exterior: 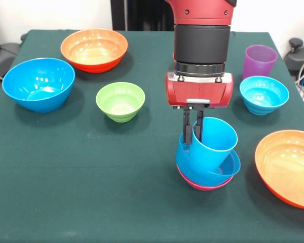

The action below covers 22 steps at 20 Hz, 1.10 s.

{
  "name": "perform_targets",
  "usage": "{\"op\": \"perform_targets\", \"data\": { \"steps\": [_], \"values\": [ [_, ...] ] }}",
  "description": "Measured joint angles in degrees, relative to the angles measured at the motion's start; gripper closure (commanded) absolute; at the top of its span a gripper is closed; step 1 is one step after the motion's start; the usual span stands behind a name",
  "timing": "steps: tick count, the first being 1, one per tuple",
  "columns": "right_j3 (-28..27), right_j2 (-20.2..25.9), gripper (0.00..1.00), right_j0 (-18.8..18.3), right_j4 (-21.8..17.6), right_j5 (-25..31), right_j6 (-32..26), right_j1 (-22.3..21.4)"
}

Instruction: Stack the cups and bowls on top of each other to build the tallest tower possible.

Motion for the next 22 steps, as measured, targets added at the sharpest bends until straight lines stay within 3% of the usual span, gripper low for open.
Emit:
{"op": "perform_targets", "data": {
  "steps": [22],
  "values": [
    [0.0,2.31,1.0,-0.88,0.0,0.0,0.0,0.46]
  ]
}}
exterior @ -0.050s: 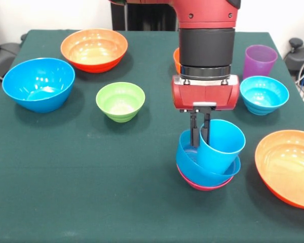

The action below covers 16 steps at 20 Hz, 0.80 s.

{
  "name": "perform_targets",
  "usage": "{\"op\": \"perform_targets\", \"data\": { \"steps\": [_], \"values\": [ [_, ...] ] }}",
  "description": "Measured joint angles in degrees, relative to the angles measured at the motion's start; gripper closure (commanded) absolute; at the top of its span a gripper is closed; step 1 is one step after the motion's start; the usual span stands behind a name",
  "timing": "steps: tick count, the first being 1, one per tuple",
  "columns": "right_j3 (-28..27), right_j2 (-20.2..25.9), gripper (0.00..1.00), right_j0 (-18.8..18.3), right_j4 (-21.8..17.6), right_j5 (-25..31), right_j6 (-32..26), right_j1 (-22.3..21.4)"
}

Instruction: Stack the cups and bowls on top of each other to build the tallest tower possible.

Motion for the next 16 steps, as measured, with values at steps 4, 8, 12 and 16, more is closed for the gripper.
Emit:
{"op": "perform_targets", "data": {
  "steps": [4,8,12,16],
  "values": [
    [0.0,0.39,1.0,-0.01,0.0,-0.01,0.0,0.08],
    [0.0,0.89,1.0,-0.02,0.0,0.0,0.0,0.12],
    [-0.01,1.22,1.0,-0.02,0.0,-0.01,0.0,0.16],
    [0.0,1.25,1.0,-0.1,0.0,-0.01,0.0,0.26]
  ]
}}
